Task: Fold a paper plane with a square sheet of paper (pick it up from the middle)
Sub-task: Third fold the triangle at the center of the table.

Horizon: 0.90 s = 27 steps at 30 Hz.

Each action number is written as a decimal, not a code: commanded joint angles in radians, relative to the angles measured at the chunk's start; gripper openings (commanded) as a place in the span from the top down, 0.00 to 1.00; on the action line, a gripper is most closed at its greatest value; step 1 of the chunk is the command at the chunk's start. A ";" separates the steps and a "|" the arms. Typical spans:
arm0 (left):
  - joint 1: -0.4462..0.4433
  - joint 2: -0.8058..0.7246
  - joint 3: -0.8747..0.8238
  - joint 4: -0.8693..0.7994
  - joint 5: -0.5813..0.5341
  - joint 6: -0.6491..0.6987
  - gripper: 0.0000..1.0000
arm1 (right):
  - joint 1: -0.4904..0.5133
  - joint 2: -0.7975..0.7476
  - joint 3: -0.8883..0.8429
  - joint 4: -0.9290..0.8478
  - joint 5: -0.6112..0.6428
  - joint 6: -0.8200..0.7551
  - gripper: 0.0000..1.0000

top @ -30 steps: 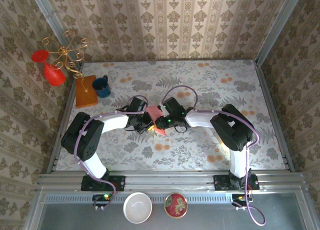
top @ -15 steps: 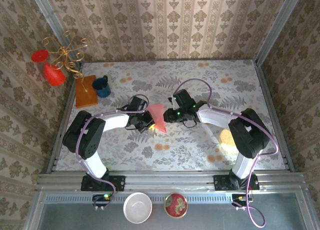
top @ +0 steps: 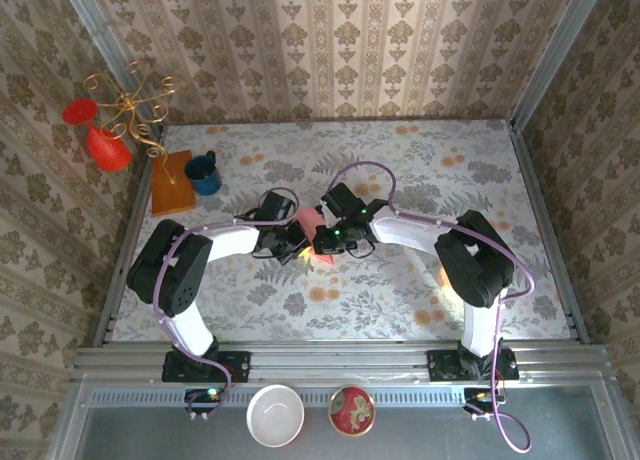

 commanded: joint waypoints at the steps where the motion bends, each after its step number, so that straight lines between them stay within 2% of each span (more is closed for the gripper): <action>1: 0.008 0.060 -0.036 -0.076 -0.049 0.014 0.96 | 0.005 0.046 0.043 -0.079 -0.017 0.014 0.91; 11: 0.008 0.061 -0.039 -0.071 -0.041 0.010 0.96 | 0.004 0.108 0.086 -0.100 -0.029 0.011 0.92; 27: 0.014 0.067 -0.033 -0.083 -0.032 0.018 0.96 | -0.014 0.138 0.064 -0.108 -0.020 0.009 0.92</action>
